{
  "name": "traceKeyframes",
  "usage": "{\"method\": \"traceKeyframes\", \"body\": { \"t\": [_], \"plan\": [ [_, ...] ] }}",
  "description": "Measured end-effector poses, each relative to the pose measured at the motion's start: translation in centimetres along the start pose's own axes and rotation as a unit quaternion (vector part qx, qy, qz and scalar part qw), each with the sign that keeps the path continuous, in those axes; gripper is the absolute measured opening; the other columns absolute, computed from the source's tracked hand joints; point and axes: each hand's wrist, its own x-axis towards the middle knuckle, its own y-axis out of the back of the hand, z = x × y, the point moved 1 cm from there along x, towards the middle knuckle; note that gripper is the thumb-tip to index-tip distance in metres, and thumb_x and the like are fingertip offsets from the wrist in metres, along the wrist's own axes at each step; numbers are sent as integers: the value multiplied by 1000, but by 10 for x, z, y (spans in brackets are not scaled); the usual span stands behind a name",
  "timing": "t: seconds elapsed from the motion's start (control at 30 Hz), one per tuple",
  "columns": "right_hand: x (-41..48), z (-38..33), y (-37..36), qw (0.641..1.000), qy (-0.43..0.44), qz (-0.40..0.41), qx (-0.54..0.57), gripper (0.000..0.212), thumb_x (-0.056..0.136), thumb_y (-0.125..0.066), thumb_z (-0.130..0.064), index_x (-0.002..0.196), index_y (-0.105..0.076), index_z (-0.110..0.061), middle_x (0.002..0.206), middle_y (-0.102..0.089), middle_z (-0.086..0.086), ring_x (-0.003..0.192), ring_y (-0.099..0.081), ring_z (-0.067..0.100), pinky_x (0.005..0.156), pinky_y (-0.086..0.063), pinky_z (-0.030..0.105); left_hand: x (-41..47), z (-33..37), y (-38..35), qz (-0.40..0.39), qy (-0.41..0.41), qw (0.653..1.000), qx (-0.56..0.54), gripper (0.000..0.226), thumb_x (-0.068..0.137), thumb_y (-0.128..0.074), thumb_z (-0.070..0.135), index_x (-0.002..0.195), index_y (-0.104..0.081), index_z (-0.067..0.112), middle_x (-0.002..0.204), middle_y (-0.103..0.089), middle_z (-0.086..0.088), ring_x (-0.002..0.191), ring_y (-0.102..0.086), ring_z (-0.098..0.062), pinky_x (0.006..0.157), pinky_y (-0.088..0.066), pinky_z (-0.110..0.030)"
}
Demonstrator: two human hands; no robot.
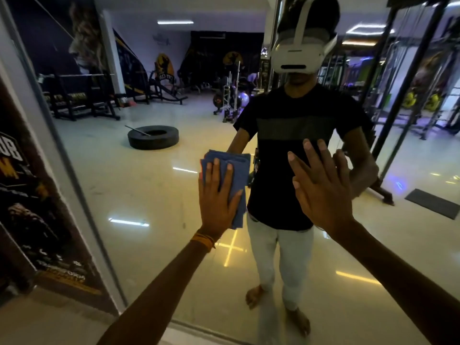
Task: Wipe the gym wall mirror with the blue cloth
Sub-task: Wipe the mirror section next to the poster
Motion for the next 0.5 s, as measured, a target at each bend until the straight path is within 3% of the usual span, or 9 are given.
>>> {"method": "traceKeyframes", "body": {
  "t": [0.07, 0.17, 0.23, 0.3, 0.4, 0.5],
  "plan": [
    [-1, 5, 5, 1000, 9, -4, 5, 58, 106, -48, -31, 160, -33, -19, 167, -24, 15, 155, -20, 37, 126, -13, 53, 37, -12, 22, 59, 30, 998, -4, 68, 109, -29, 52, 165, 0, 25, 173, 3, -3, 159, 2, -29, 129, -2, -47],
    [-1, 11, 12, 1000, 5, 8, -5, 53, 107, -45, -30, 158, -37, -18, 166, -27, 16, 154, -24, 37, 126, -12, 52, 92, -24, 45, 151, 141, 978, -35, 68, 110, -29, 49, 162, -11, 8, 168, -13, -26, 157, -8, -43, 128, -9, -55],
    [3, 15, 15, 1000, -1, 15, -5, 51, 107, -44, -30, 156, -41, -16, 166, -27, 16, 154, -23, 37, 127, -10, 52, 99, -9, 40, 174, 178, 968, -42, 71, 110, -28, 50, 161, -14, 3, 168, -12, -25, 157, -8, -42, 128, -10, -57],
    [6, 18, 16, 1000, -4, 13, 2, 53, 105, -46, -30, 156, -41, -15, 166, -27, 16, 155, -21, 36, 127, -8, 52, 69, 20, 19, 110, 112, 988, -17, 68, 110, -25, 52, 164, -4, 17, 172, 3, -11, 159, 2, -32, 129, -4, -52],
    [7, 22, 19, 1000, 14, 10, 5, 56, 103, -48, -29, 157, -39, -16, 165, -28, 16, 155, -21, 36, 127, -9, 52, 18, 45, -9, -14, -80, 996, 41, 67, 109, -23, 53, 164, 7, 30, 172, 13, 3, 159, 6, -23, 129, 2, -45],
    [5, 44, 28, 1000, 0, 14, 18, 52, 106, -43, -29, 156, -42, -14, 166, -27, 18, 155, -21, 38, 126, -14, 56, 54, 23, 8, 4, -89, 995, 37, 66, 109, -25, 52, 164, 3, 31, 173, 6, 0, 159, 4, -24, 129, 0, -45]
  ]
}}
